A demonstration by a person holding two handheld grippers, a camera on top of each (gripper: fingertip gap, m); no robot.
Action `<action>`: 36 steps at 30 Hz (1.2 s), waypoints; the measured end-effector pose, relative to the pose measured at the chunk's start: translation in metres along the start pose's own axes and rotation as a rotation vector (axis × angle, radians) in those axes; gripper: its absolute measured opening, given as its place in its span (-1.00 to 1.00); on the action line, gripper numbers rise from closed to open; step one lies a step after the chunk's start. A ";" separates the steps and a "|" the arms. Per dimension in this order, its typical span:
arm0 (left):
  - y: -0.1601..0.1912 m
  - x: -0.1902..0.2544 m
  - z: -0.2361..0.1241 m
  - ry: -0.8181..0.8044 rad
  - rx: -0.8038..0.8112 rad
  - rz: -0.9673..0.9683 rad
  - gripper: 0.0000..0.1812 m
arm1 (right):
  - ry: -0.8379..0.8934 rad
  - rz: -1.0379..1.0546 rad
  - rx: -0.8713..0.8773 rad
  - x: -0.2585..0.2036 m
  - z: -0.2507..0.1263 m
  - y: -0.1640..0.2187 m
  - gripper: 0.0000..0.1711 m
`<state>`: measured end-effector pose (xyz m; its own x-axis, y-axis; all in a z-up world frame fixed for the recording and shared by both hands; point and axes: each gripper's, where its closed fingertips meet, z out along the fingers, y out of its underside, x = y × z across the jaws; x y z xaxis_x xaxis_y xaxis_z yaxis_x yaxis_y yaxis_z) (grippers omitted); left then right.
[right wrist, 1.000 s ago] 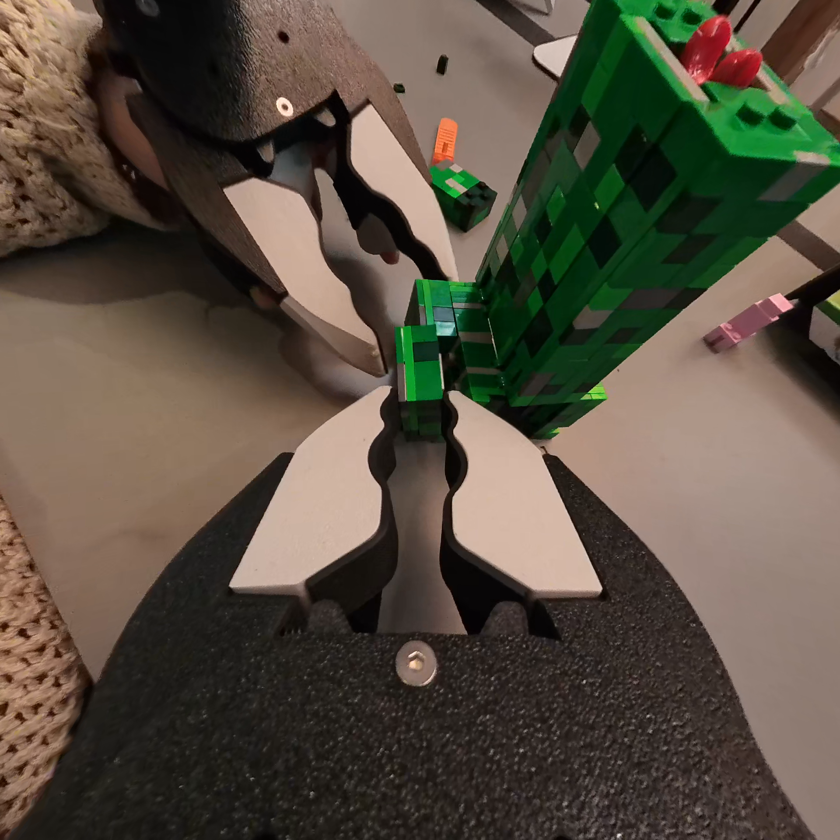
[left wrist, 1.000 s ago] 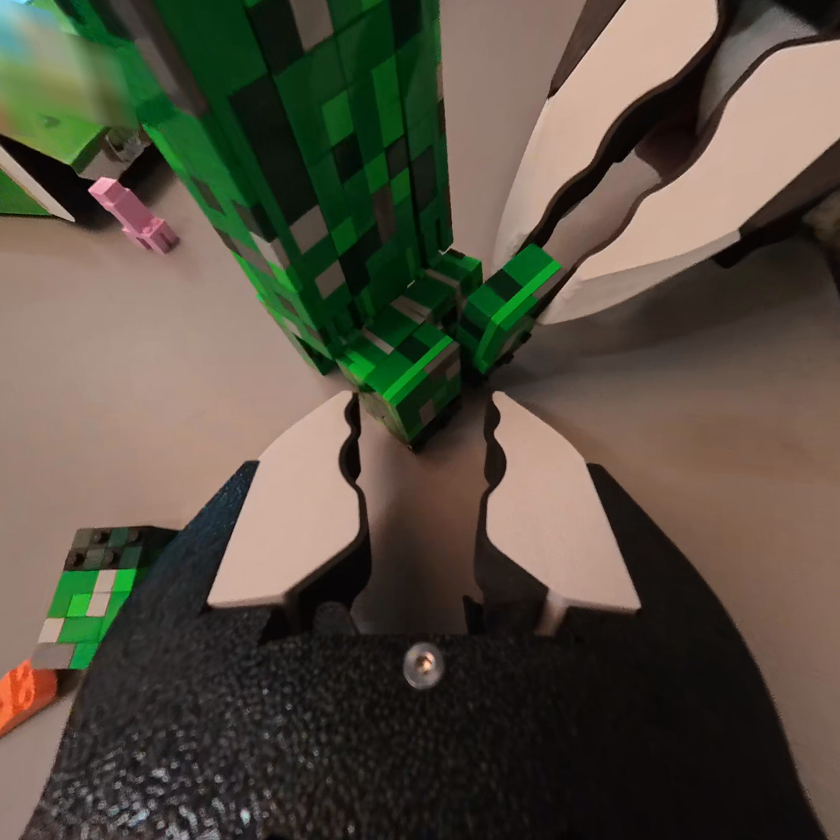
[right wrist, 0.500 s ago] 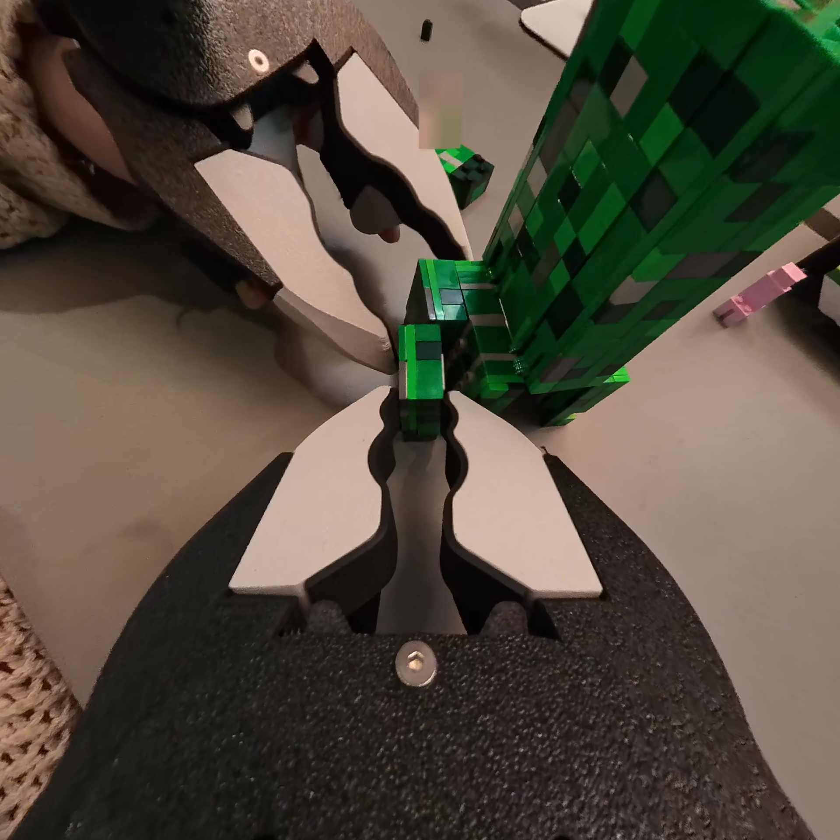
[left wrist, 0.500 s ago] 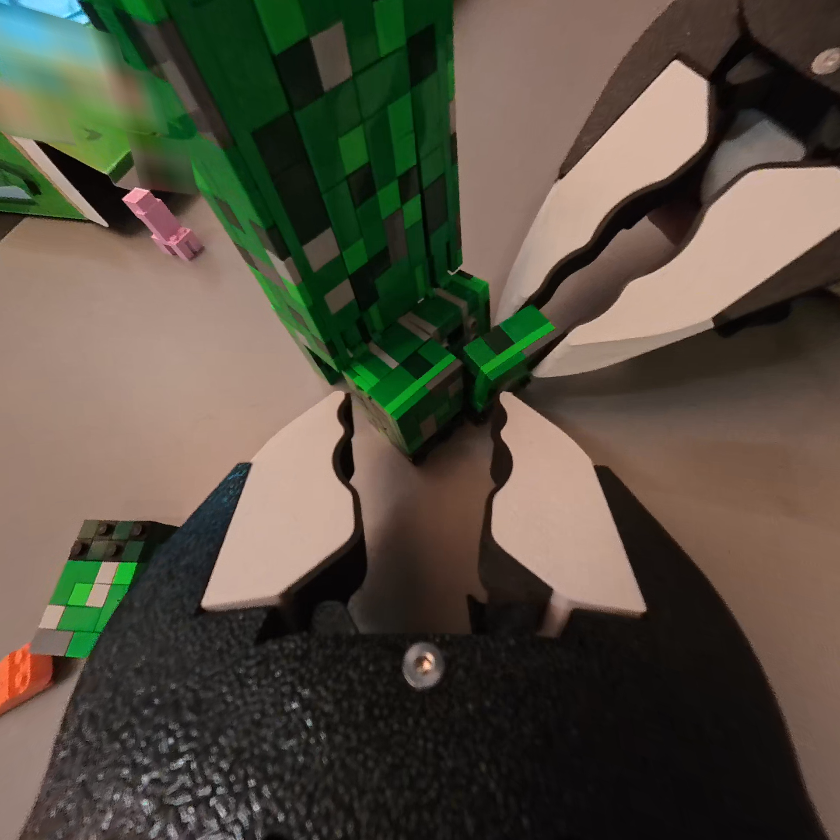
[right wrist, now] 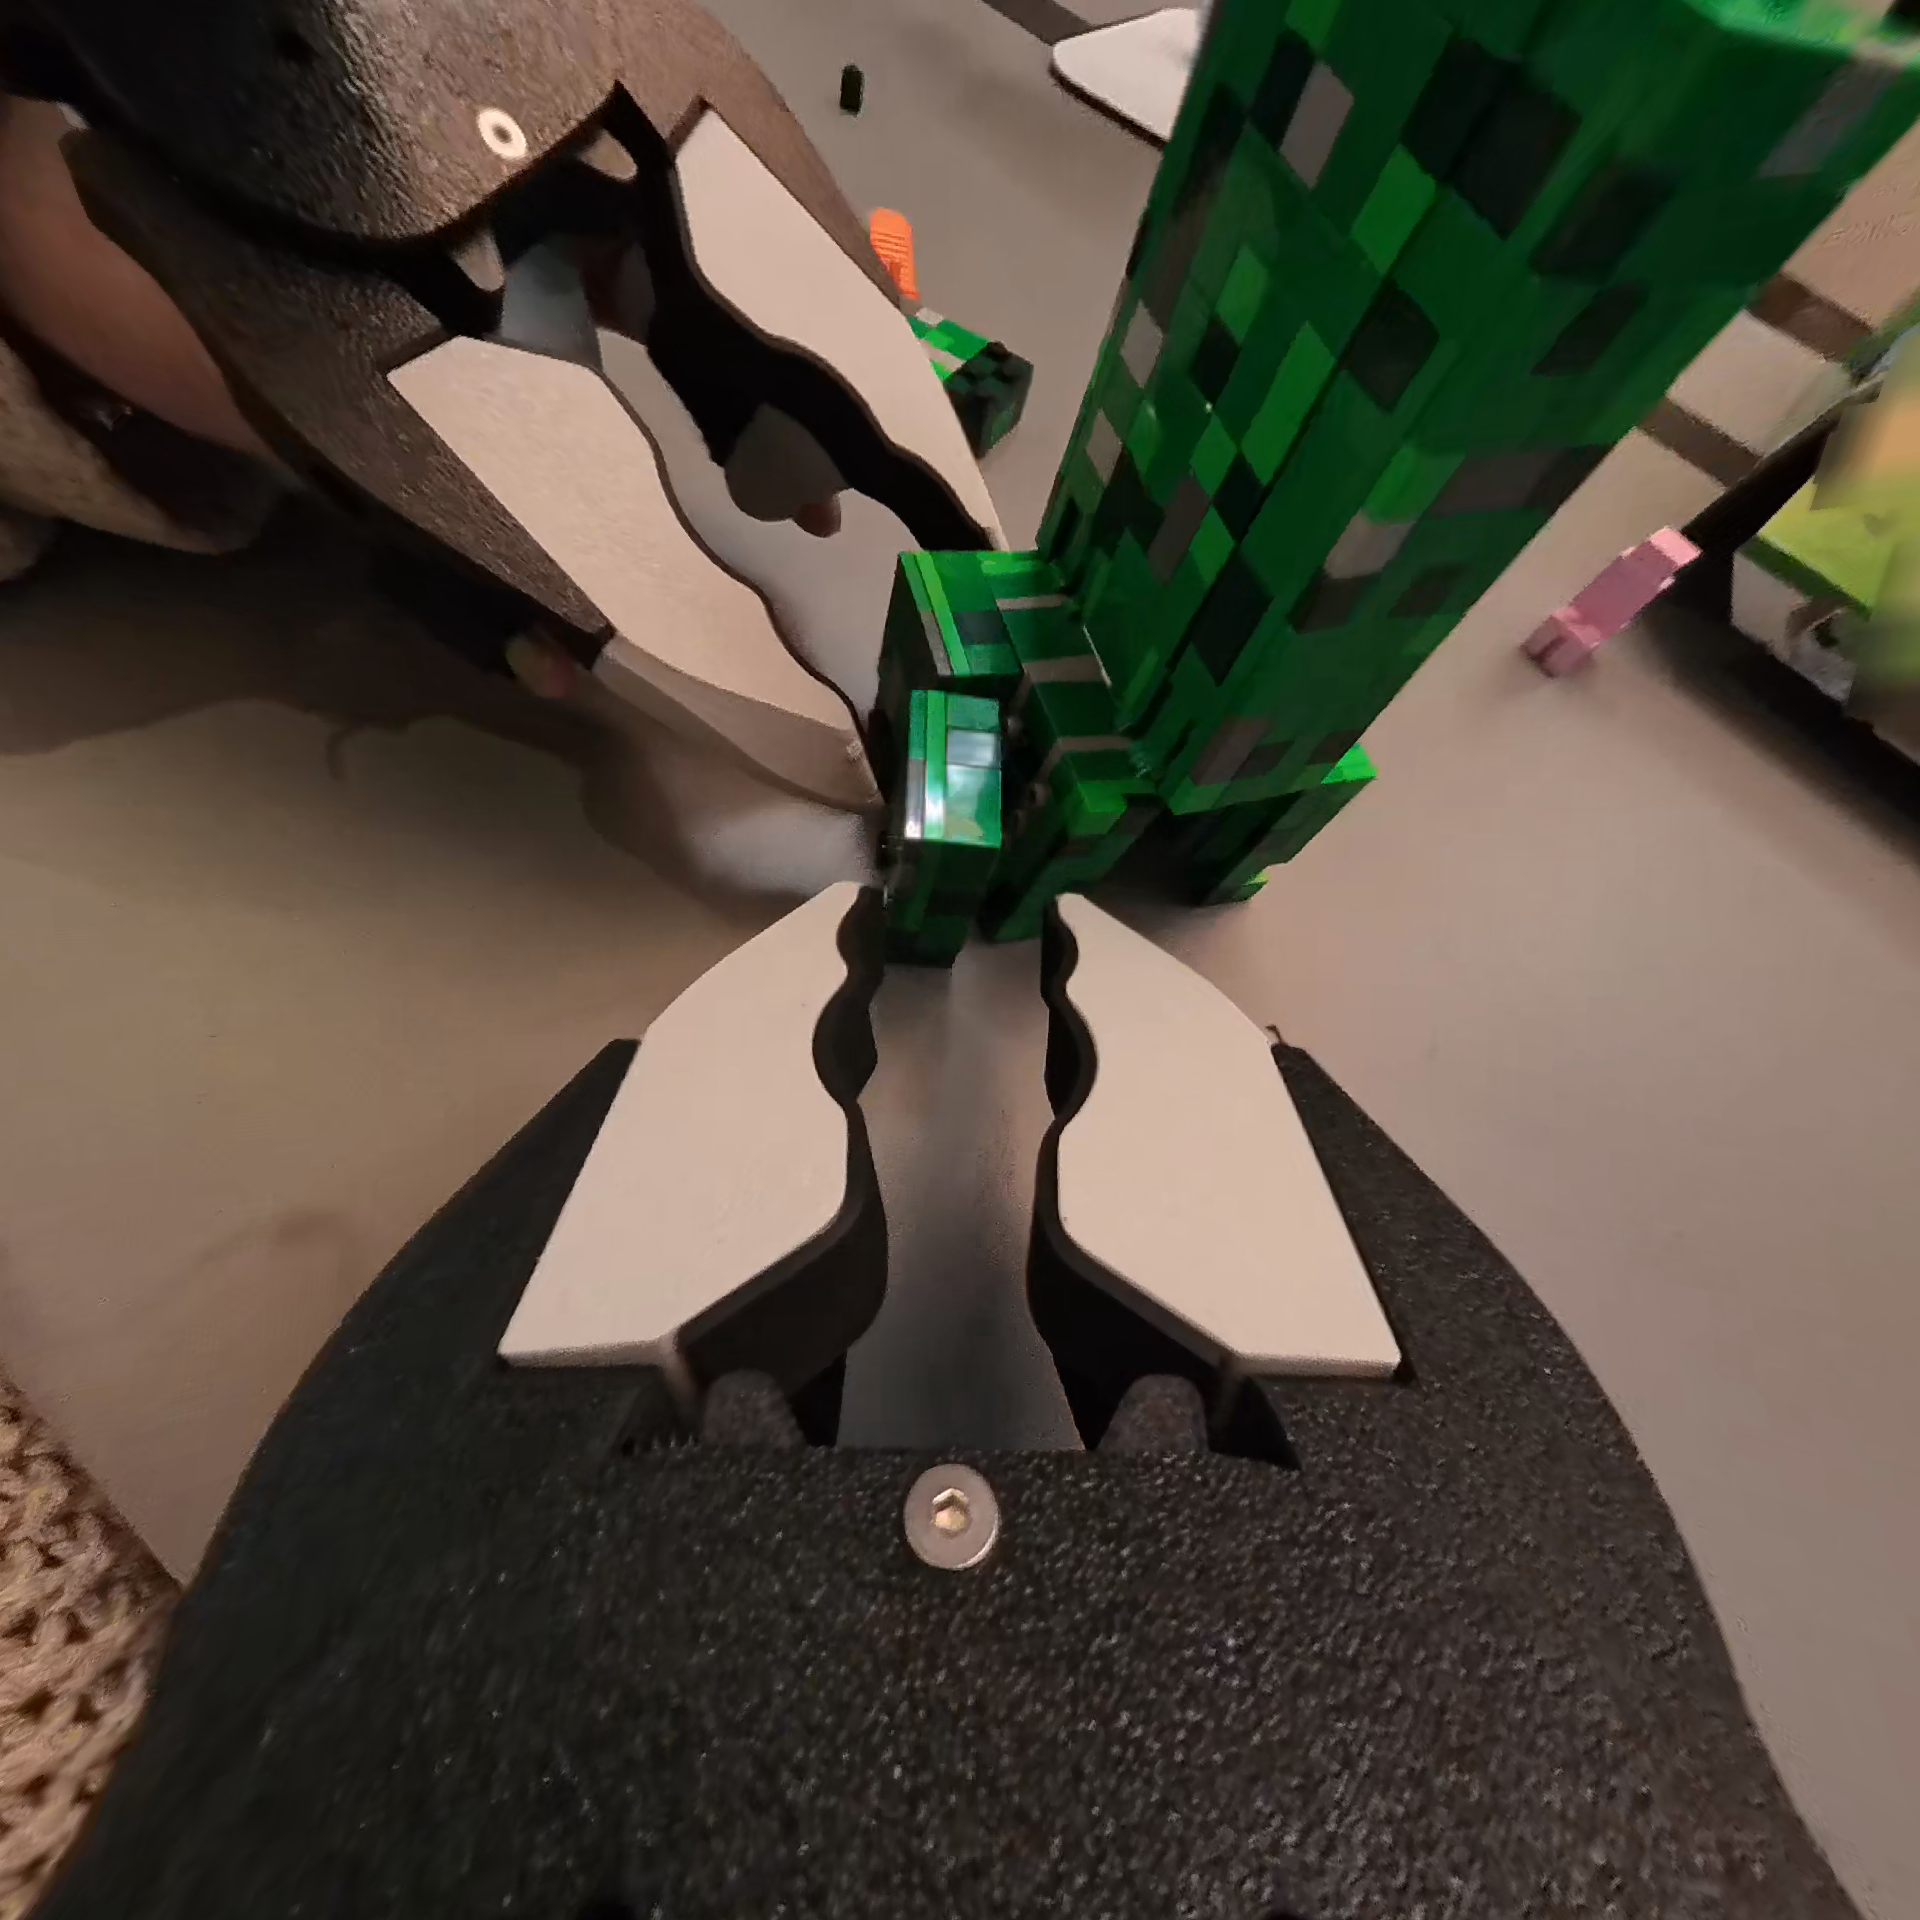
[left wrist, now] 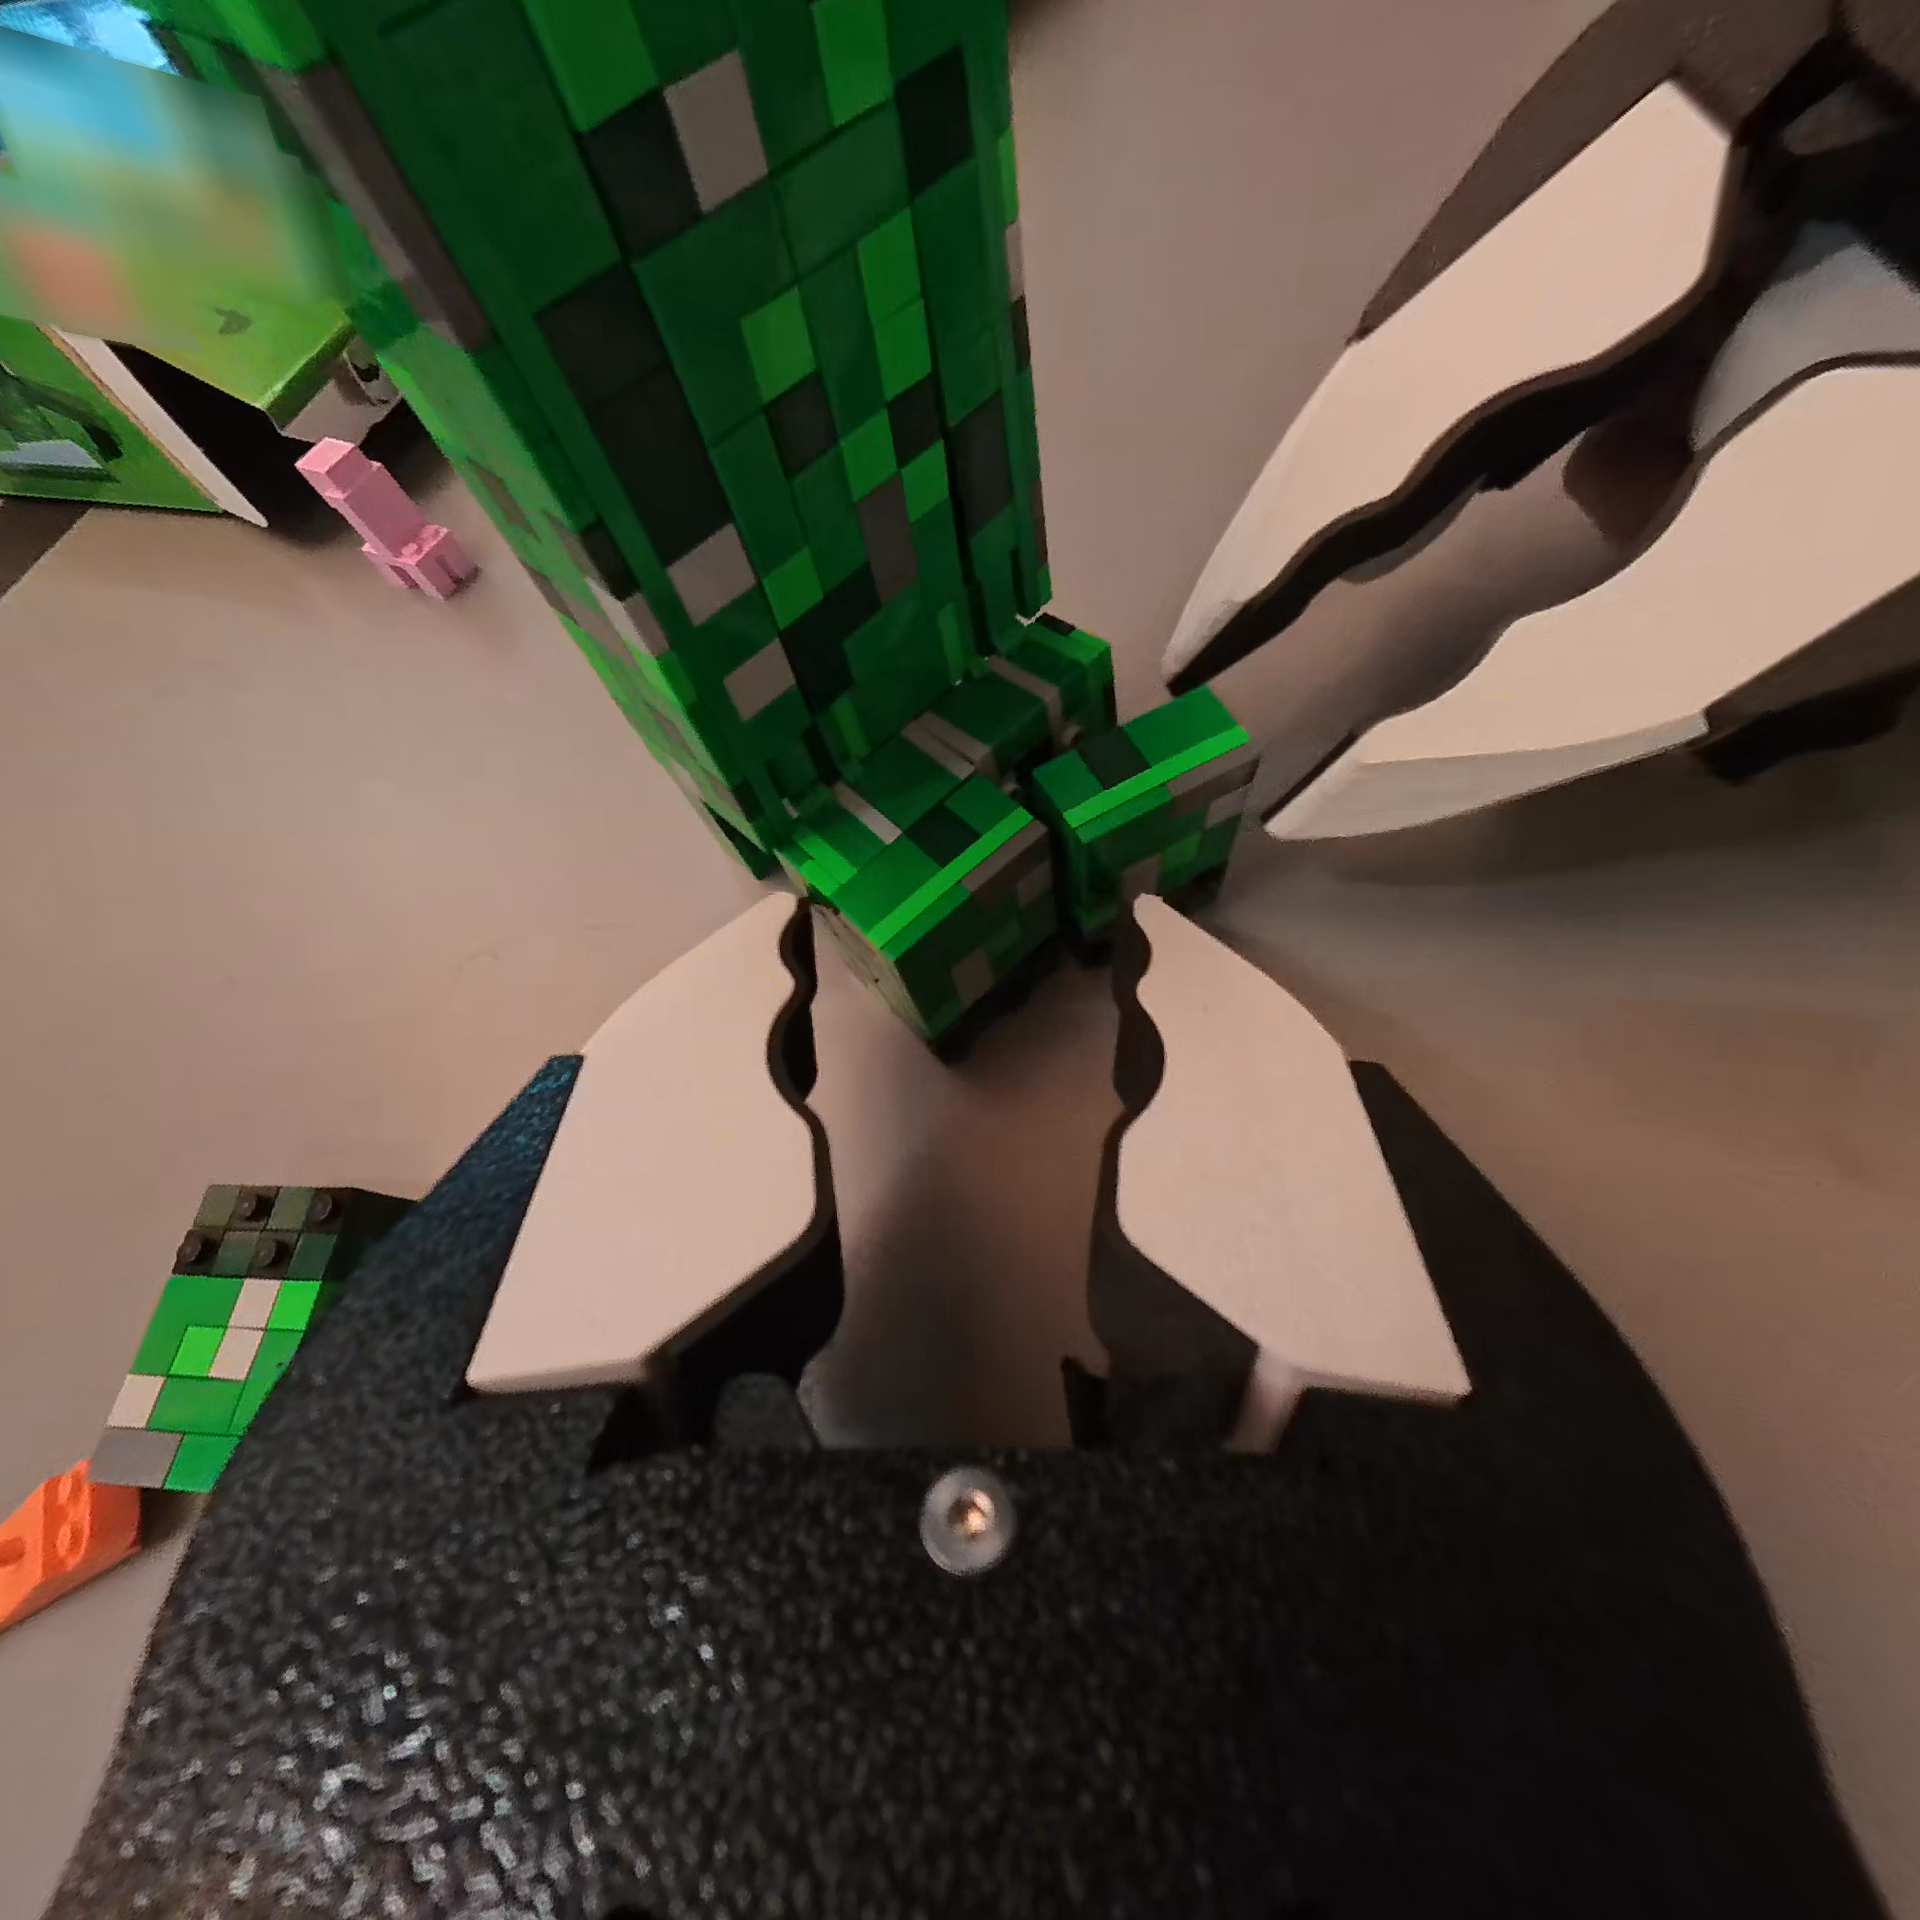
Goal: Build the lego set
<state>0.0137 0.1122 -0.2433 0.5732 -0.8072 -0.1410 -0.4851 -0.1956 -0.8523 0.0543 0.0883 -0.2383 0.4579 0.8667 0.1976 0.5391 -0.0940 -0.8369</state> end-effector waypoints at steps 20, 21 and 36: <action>0.003 0.000 0.001 -0.001 -0.020 -0.008 -0.42 | 0.031 0.073 0.030 0.017 0.007 -0.004 -0.43; 0.003 -0.001 0.001 -0.006 -0.021 -0.007 -0.43 | 0.025 0.072 0.028 0.016 0.008 -0.004 -0.41; -0.001 -0.004 0.006 0.004 -0.010 -0.033 -0.40 | -0.021 0.096 0.031 0.028 0.017 -0.007 -0.25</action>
<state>0.0152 0.1190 -0.2449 0.5862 -0.8025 -0.1109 -0.4724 -0.2274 -0.8515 0.0517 0.1216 -0.2357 0.4909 0.8648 0.1053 0.4713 -0.1620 -0.8670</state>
